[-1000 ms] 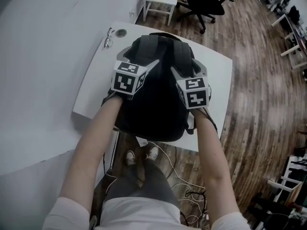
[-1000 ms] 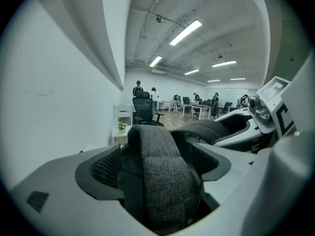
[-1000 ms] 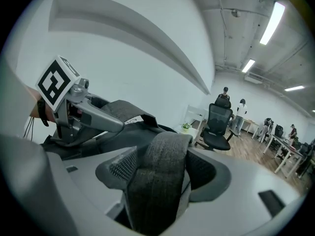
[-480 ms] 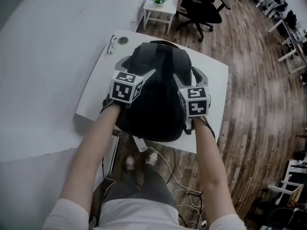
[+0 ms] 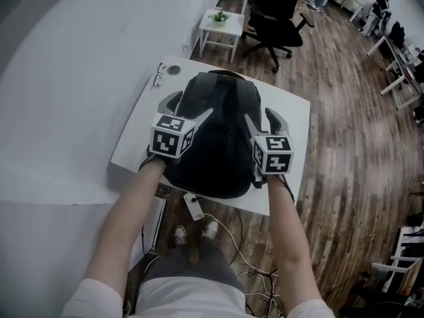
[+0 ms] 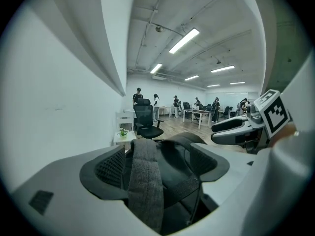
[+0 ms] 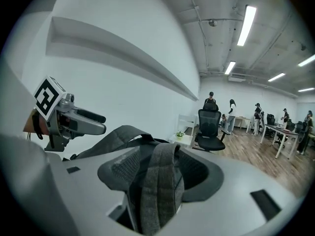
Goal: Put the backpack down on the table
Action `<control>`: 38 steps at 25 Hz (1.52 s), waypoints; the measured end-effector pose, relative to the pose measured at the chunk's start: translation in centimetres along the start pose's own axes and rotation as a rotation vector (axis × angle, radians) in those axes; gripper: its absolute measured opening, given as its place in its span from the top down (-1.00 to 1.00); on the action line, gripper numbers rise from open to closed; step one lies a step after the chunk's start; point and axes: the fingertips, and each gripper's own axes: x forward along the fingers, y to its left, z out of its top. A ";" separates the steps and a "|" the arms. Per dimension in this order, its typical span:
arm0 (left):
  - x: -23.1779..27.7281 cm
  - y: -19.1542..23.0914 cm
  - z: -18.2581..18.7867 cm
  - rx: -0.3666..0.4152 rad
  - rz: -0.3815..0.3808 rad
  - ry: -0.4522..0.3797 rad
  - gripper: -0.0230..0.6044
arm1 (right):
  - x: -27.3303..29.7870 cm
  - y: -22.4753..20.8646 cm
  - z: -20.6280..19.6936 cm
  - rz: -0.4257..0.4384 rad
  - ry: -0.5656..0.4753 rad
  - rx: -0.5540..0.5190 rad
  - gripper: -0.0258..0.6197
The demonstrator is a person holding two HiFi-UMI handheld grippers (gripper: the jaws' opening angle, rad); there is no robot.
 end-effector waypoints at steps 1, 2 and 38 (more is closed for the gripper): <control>-0.7 -0.4 0.3 -0.004 0.001 -0.007 -0.49 | -0.8 0.1 0.2 -0.001 -0.004 0.005 0.08; -1.3 -0.7 0.5 -0.005 0.005 -0.012 -0.48 | -1.6 0.3 0.3 -0.004 -0.006 0.008 0.10; -24.0 -9.1 17.1 0.078 0.040 -0.516 0.87 | -24.5 5.5 16.0 -0.031 -0.386 -0.003 0.77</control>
